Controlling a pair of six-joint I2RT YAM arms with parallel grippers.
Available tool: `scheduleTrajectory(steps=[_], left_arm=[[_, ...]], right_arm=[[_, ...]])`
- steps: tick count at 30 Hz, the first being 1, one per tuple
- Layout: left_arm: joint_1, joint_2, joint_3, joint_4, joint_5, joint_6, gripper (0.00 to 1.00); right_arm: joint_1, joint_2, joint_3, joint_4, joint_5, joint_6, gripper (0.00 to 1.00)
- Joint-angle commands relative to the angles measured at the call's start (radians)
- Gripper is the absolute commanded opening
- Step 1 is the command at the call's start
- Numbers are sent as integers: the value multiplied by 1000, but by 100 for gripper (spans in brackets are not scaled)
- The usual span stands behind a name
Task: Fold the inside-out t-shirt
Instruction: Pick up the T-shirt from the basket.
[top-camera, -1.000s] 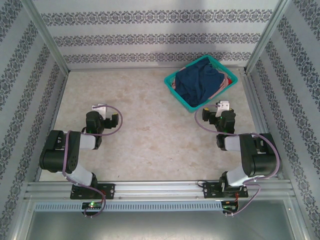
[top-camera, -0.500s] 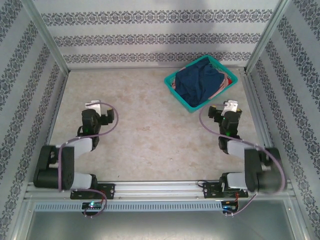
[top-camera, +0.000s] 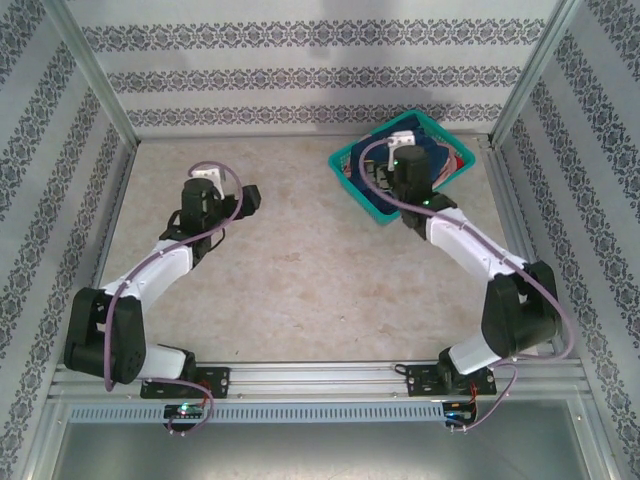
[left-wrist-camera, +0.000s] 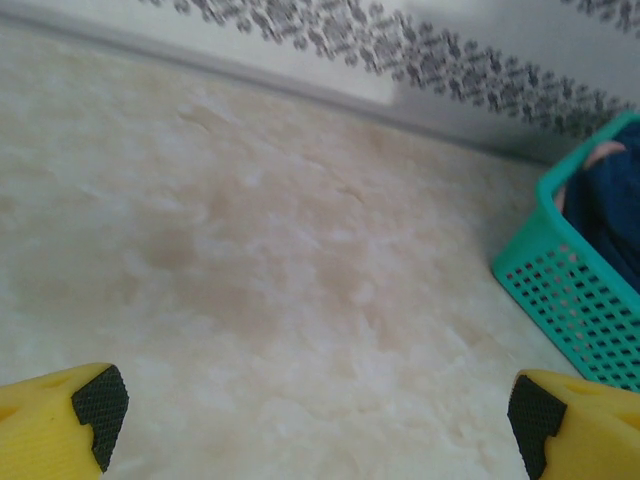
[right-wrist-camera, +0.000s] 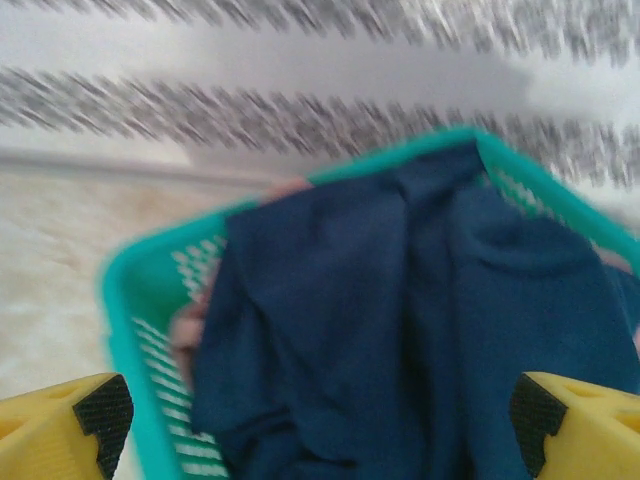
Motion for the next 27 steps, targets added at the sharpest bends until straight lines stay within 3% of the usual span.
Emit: scheduleTrajectory(steps=[1, 6, 12, 15, 18, 24, 27], left_arm=[[-22, 14, 43, -94, 18, -25, 100], [-36, 57, 70, -124, 8, -17, 100], [-42, 71, 91, -166, -19, -8, 100], [-42, 63, 92, -177, -30, -5, 100], [-42, 45, 89, -196, -47, -6, 100], [-42, 23, 77, -200, -52, -13, 100], [-42, 22, 83, -210, -57, -15, 100]], right_arm=[[-75, 87, 121, -231, -30, 44, 98], [-80, 311, 359, -397, -33, 1, 93], [-79, 421, 529, -455, -23, -36, 23], [-93, 403, 582, -481, -25, -41, 0], [-102, 314, 549, -454, -76, -33, 0], [-97, 195, 473, -463, -63, -29, 0], [-63, 73, 469, -429, -169, -8, 0]])
